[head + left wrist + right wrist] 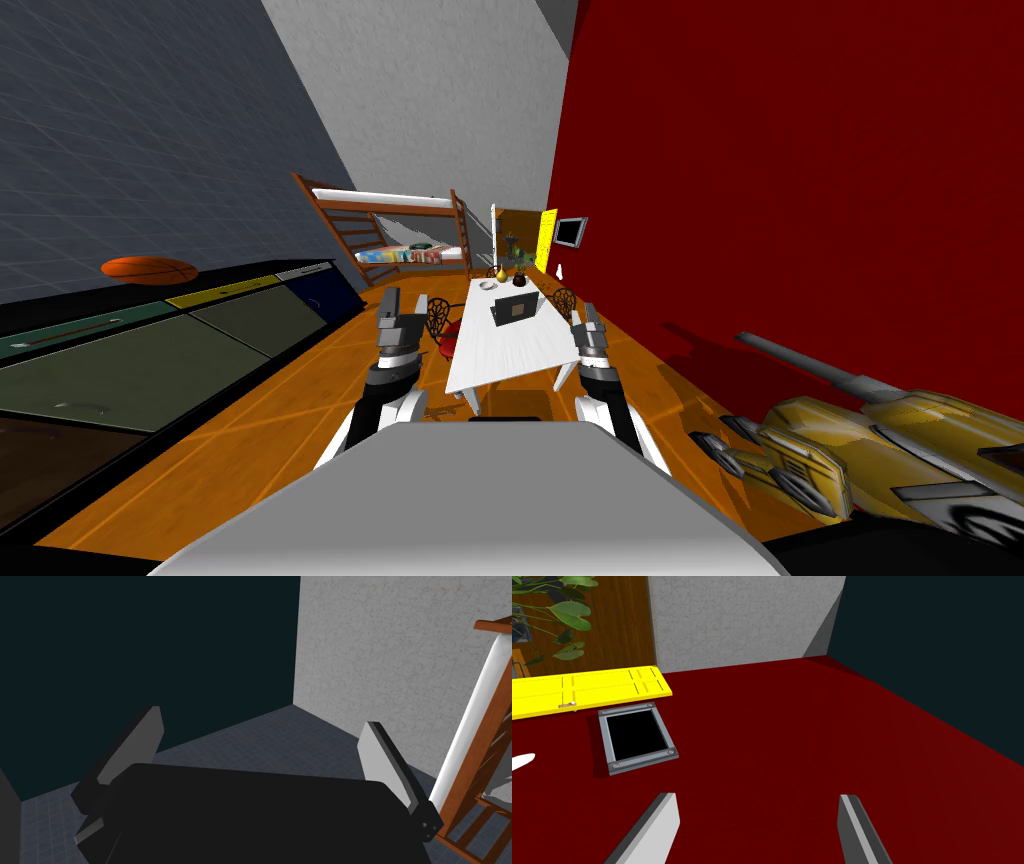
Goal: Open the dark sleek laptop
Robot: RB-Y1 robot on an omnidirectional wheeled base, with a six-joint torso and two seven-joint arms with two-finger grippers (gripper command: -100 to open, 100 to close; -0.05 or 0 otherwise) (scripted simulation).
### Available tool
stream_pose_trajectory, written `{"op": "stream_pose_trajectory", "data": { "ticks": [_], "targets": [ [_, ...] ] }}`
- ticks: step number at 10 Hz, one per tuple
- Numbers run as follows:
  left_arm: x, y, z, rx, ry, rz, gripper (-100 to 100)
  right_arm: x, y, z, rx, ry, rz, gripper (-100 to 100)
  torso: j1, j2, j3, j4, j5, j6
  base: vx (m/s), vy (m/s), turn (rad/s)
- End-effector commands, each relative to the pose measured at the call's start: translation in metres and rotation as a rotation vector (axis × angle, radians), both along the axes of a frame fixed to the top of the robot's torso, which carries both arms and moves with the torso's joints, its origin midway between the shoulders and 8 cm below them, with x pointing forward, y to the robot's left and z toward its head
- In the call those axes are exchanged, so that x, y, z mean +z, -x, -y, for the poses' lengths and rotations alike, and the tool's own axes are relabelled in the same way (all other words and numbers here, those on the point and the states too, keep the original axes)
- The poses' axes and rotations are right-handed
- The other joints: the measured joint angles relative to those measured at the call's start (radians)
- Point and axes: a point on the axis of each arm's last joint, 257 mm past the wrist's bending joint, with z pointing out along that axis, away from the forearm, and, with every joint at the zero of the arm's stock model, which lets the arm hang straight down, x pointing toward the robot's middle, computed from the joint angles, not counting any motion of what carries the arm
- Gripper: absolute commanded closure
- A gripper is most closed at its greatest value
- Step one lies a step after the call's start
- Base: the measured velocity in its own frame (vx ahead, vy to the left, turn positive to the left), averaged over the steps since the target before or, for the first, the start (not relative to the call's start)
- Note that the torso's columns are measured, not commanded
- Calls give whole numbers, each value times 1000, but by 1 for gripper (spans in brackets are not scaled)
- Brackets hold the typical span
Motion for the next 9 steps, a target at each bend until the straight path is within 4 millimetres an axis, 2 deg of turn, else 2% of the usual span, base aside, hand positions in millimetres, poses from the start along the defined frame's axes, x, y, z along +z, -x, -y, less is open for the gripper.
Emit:
{"op": "stream_pose_trajectory", "data": {
  "ticks": [1, 9],
  "targets": [
    [0, 0, 0, 0, 0, 0, 0, 0, 0, 0, 0, 0, 0, 0, 0, 40, -82, 41, 0, 0, 0, 0, 0],
    [0, 0, 0, 0, 0, 0, 0, 0, 0, 0, 0, 0, 0, 0, 0, 618, -1234, 617, 0, 0, 0, 0, 0]
  ]
}}
